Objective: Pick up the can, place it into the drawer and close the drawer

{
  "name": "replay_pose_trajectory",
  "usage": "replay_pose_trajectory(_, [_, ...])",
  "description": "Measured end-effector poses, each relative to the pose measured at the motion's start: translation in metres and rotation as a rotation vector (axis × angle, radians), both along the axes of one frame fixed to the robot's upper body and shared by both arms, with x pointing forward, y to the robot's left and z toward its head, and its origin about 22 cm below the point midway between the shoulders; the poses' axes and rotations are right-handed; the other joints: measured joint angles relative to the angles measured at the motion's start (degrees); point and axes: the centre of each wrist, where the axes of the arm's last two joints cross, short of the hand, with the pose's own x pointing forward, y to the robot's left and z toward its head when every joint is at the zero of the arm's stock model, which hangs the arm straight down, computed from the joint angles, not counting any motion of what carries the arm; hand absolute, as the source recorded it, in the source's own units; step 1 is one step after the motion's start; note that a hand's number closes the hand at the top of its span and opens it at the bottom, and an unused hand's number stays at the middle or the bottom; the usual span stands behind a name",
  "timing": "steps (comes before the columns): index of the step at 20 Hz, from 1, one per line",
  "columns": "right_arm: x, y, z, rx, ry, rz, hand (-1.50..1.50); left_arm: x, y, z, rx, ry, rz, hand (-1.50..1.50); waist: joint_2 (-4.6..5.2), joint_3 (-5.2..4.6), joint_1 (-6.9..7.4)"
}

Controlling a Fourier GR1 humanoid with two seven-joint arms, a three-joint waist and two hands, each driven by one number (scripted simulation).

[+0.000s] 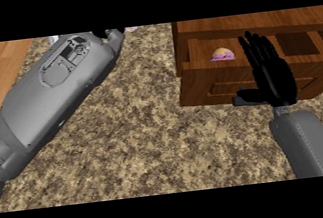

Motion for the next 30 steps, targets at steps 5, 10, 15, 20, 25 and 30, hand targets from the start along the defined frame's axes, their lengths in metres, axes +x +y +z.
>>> replay_pose_trajectory(5, [0.024, 0.001, -0.002, -0.029, -0.043, -0.044, -1.5, -0.004, 0.018, -0.006, 0.005, 0.017, 0.006, -1.5, 0.29, 0.05, 0.26])
replay_pose_trajectory(10, [0.046, 0.0, -0.002, -0.02, -0.085, -0.082, -1.5, -0.014, 0.032, -0.015, 0.006, 0.027, 0.002, -1.5, 0.61, 0.31, 0.75])
replay_pose_trajectory(15, [0.07, 0.004, 0.008, -0.012, -0.091, -0.109, -1.5, -0.022, 0.044, -0.03, 0.015, 0.042, 0.001, -1.5, 1.31, 0.73, 1.05])
replay_pose_trajectory(20, [0.086, 0.013, 0.014, -0.005, -0.097, -0.124, -1.5, -0.029, 0.055, -0.038, 0.015, 0.05, -0.001, -1.5, 1.86, 1.13, 1.31])
replay_pose_trajectory(25, [0.095, 0.016, 0.021, -0.007, -0.11, -0.15, -1.5, -0.039, 0.06, -0.045, 0.02, 0.046, -0.019, -1.5, 1.78, 1.14, 1.44])
replay_pose_trajectory(30, [0.107, 0.015, 0.038, -0.025, -0.08, -0.142, -1.5, -0.048, 0.068, -0.054, 0.024, 0.049, -0.023, -1.5, 2.4, 1.21, 2.02])
